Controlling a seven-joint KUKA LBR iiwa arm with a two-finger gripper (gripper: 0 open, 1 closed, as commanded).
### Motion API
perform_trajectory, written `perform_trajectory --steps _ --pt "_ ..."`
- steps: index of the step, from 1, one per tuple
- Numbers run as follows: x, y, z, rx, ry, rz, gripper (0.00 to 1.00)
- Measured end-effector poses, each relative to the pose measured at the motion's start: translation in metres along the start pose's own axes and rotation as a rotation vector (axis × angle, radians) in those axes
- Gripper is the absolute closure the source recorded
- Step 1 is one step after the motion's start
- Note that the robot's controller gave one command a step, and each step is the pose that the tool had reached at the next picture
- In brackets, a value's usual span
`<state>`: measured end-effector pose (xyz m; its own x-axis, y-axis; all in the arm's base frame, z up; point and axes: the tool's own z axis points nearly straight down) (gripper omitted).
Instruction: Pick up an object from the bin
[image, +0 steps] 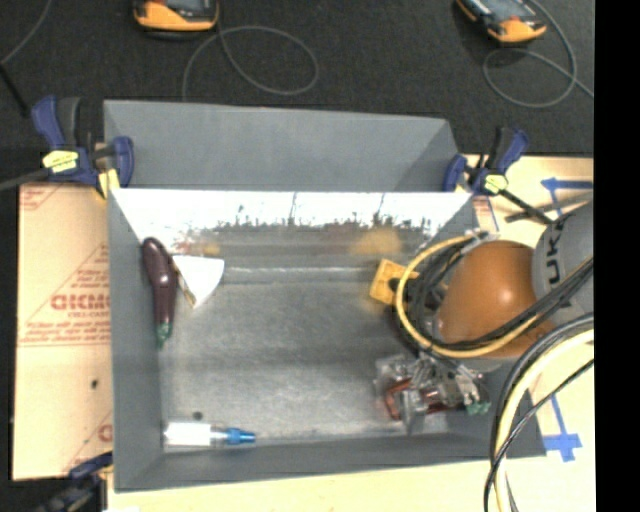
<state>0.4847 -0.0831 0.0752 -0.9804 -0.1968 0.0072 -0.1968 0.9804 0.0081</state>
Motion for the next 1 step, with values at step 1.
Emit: perform_trajectory --steps 1 --pt "-0.0011 0.0001 -0.0002 0.000 -0.003 -0.002 1.00"
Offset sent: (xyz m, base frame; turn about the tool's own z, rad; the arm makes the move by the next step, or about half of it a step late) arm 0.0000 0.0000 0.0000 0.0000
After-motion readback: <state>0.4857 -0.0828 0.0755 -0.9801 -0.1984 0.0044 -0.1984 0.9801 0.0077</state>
